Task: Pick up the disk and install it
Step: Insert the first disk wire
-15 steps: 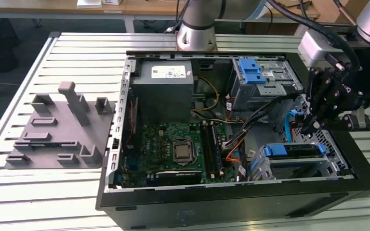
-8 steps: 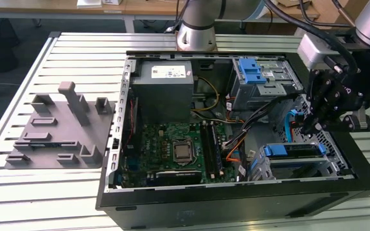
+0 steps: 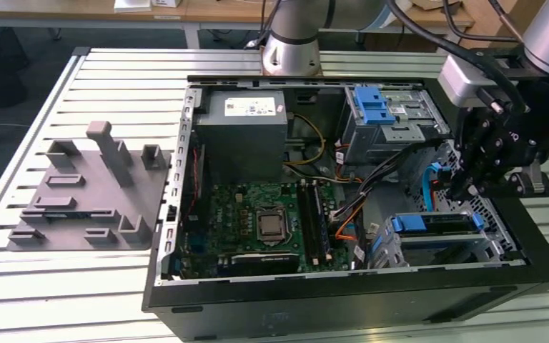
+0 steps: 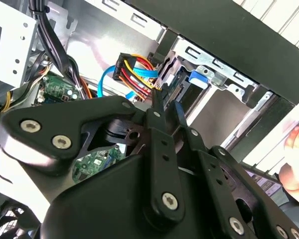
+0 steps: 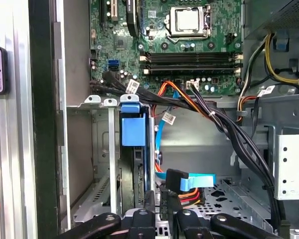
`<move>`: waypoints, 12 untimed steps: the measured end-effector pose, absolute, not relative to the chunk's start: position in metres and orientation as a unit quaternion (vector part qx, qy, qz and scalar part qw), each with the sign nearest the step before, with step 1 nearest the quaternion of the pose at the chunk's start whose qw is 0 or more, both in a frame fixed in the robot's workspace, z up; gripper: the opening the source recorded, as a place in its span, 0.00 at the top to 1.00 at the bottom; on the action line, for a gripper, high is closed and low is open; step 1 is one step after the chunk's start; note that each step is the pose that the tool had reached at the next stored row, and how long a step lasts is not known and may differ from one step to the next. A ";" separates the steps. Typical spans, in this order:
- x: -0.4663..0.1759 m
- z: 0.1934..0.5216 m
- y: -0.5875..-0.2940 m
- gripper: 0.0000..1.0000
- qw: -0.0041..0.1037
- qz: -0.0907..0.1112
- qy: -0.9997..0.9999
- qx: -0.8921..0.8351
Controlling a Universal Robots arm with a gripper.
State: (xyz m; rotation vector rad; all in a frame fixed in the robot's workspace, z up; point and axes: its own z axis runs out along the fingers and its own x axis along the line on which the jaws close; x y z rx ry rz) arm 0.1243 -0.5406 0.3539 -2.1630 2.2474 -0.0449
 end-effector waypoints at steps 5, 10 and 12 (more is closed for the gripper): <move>0.122 0.352 -0.541 0.75 0.017 -0.020 0.720 -0.693; 0.120 0.352 -0.541 0.75 0.018 -0.020 0.720 -0.693; 0.119 0.352 -0.540 0.75 0.018 -0.021 0.720 -0.693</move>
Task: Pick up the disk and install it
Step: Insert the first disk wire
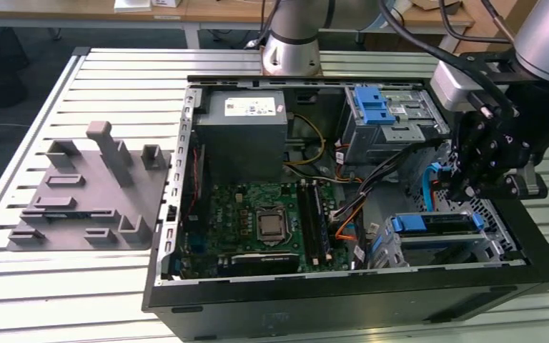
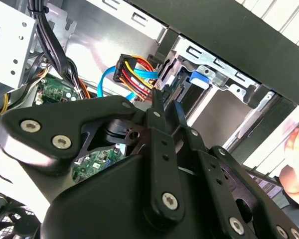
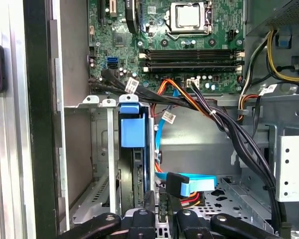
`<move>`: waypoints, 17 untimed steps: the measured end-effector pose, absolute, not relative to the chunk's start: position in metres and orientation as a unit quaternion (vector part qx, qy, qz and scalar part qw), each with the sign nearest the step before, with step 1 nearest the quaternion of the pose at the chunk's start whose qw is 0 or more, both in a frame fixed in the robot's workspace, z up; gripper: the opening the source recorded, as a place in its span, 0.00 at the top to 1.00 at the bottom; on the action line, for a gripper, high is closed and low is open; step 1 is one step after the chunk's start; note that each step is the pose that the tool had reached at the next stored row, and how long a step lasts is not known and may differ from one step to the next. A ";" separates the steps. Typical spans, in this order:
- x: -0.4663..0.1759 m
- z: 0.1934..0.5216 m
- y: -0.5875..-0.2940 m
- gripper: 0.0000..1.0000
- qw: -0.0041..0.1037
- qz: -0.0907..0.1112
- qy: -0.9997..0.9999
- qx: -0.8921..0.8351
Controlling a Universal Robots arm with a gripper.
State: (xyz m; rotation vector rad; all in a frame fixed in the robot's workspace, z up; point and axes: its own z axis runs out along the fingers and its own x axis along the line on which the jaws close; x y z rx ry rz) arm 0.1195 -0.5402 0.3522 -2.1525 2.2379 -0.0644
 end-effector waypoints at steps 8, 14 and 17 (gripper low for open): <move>0.119 0.350 -0.537 0.75 0.019 -0.021 0.731 -0.682; 0.119 0.349 -0.537 0.83 0.019 -0.020 0.731 -0.682; 0.119 0.349 -0.537 0.84 0.019 -0.020 0.731 -0.682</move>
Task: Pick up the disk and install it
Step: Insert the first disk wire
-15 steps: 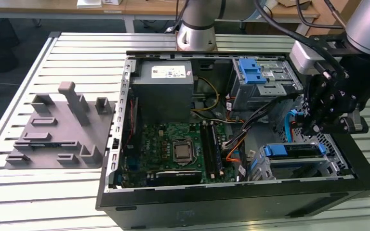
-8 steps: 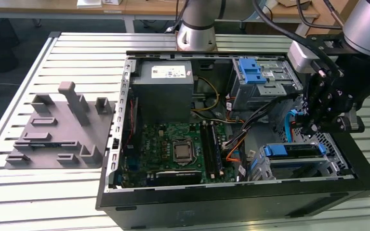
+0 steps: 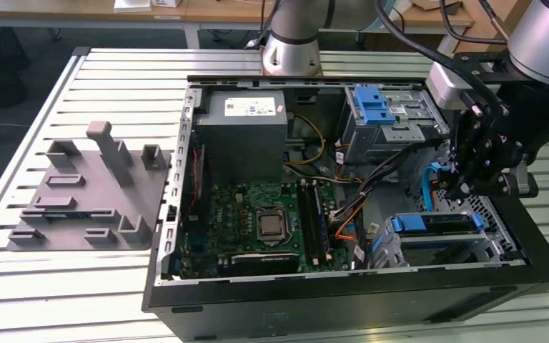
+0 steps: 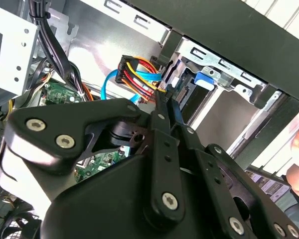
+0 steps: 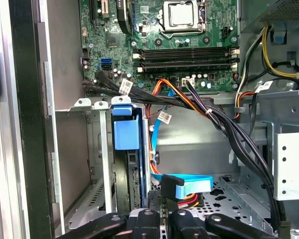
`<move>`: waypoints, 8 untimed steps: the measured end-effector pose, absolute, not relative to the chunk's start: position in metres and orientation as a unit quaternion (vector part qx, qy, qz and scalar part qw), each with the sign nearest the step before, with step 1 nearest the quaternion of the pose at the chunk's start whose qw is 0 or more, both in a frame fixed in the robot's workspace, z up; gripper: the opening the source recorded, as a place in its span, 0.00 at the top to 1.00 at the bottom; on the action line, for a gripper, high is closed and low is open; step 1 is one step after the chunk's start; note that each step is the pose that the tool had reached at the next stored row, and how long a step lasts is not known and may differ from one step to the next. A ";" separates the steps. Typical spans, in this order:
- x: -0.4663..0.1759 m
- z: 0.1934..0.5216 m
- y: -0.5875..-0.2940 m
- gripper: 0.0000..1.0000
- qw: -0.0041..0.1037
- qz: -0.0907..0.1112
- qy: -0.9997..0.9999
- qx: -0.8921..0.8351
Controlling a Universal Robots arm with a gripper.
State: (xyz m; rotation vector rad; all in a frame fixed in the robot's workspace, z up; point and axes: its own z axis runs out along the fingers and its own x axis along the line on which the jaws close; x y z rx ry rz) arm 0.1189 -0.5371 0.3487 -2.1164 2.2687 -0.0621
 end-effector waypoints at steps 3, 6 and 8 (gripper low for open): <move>0.121 0.349 -0.537 0.84 0.016 -0.016 0.731 -0.682; 0.123 0.350 -0.537 0.84 0.007 -0.009 0.731 -0.682; 0.124 0.350 -0.537 0.84 0.007 -0.008 0.731 -0.682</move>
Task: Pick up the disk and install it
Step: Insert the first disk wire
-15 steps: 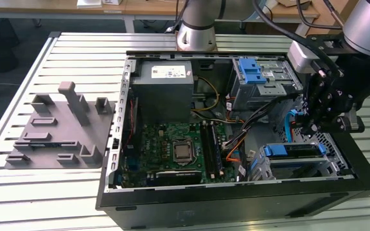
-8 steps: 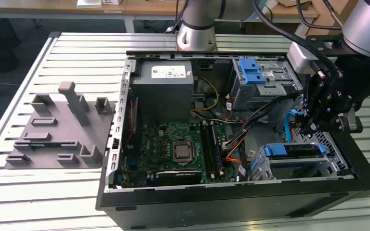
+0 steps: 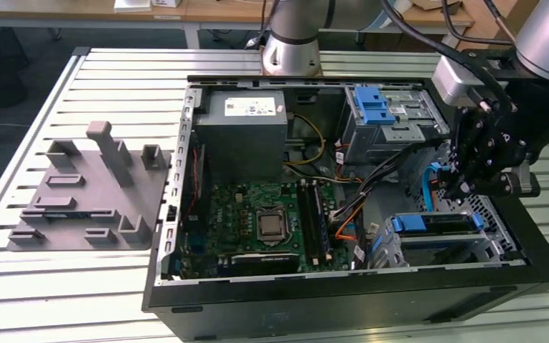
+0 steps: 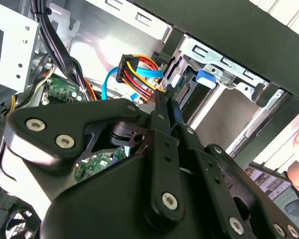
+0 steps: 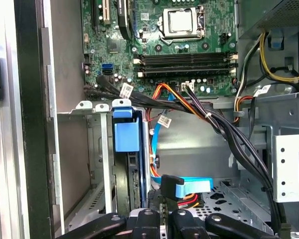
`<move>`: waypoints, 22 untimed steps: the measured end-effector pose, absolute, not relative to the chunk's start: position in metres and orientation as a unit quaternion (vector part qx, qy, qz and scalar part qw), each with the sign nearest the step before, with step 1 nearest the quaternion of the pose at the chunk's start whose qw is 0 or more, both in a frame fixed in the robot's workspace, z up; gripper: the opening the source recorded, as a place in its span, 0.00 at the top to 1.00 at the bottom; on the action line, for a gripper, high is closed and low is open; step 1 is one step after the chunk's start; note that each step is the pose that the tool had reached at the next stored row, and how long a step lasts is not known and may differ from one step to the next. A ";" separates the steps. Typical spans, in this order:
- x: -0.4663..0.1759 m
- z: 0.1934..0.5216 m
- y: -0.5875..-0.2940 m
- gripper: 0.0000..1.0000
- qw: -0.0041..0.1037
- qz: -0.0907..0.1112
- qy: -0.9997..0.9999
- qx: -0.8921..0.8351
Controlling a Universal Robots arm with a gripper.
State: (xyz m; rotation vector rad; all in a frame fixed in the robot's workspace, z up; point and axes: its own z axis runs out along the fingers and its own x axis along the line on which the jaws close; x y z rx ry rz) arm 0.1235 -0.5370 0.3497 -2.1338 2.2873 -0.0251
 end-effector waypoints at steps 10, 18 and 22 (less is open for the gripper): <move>0.124 0.349 -0.540 0.84 0.008 -0.006 0.731 -0.682; 0.120 0.349 -0.540 0.76 0.012 -0.010 0.731 -0.682; 0.119 0.350 -0.540 0.76 0.013 -0.011 0.731 -0.682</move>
